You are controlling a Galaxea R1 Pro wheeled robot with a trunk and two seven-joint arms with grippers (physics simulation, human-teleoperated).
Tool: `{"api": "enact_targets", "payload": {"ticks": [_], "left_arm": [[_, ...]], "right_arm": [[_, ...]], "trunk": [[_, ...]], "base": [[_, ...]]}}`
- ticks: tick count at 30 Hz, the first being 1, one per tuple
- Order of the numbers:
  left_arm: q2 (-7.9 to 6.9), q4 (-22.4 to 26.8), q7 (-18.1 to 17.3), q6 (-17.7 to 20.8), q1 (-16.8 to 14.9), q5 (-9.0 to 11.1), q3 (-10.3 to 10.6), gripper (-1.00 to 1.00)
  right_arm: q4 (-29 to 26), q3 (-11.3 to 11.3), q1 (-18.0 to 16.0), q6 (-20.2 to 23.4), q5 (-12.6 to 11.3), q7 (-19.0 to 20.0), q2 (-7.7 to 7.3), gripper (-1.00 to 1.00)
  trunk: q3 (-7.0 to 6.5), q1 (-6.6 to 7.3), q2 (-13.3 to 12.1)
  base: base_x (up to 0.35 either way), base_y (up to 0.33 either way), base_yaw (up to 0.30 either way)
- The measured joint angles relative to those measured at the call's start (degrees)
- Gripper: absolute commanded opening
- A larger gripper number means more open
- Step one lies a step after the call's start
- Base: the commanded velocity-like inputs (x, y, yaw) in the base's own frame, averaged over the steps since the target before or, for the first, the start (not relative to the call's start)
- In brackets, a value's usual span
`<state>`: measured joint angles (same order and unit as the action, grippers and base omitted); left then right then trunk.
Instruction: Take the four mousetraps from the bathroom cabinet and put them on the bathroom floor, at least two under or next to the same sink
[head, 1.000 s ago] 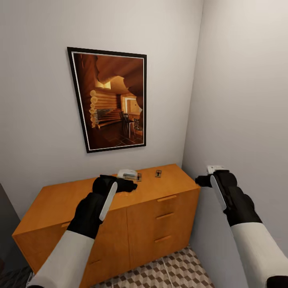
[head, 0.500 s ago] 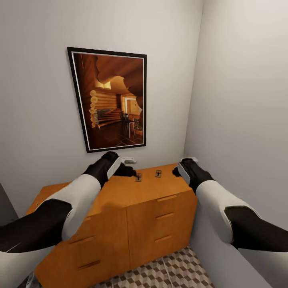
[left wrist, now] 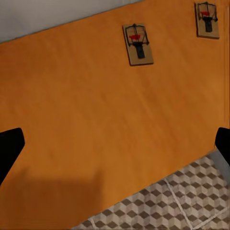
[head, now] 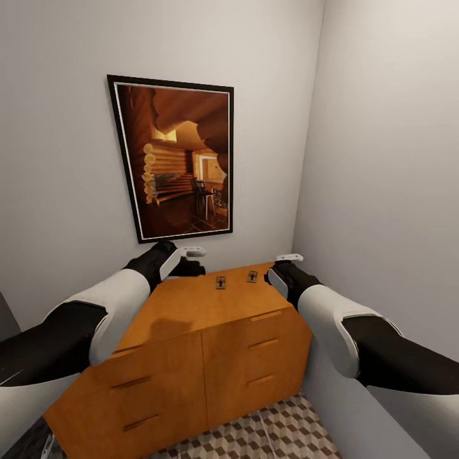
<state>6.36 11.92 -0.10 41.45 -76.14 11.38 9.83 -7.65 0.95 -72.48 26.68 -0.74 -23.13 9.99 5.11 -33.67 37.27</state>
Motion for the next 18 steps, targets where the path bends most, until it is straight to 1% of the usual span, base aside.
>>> {"api": "enact_targets", "payload": {"ticks": [6,9,13,18], "left_arm": [[0.15,2.6,0.2,-0.1,-0.1,0.0,0.0,1.00],[0.43,3.5,0.3,-0.1,-0.1,0.0,0.0,1.00],[0.92,3.9,0.3,-0.3,-0.1,-0.1,0.0,1.00],[1.23,4.1,0.3,-0.3,-0.1,-0.2,0.1,1.00]], "right_arm": [[0.2,0.0,-0.1,0.1,0.0,-0.2,0.00,1.00],[0.2,0.0,-0.1,0.4,0.0,-0.3,0.00,1.00],[0.3,0.0,-0.1,0.5,0.1,-0.3,0.00,1.00],[0.3,0.1,-0.1,0.6,0.2,-0.3,0.00,1.00]], "trunk": [[0.00,0.00,0.0],[0.00,0.01,0.0],[0.00,0.02,0.0],[0.00,0.03,0.0]], "base": [[0.001,0.000,0.000],[0.079,0.000,0.000],[0.208,0.000,0.000],[0.287,0.000,0.000]]}}
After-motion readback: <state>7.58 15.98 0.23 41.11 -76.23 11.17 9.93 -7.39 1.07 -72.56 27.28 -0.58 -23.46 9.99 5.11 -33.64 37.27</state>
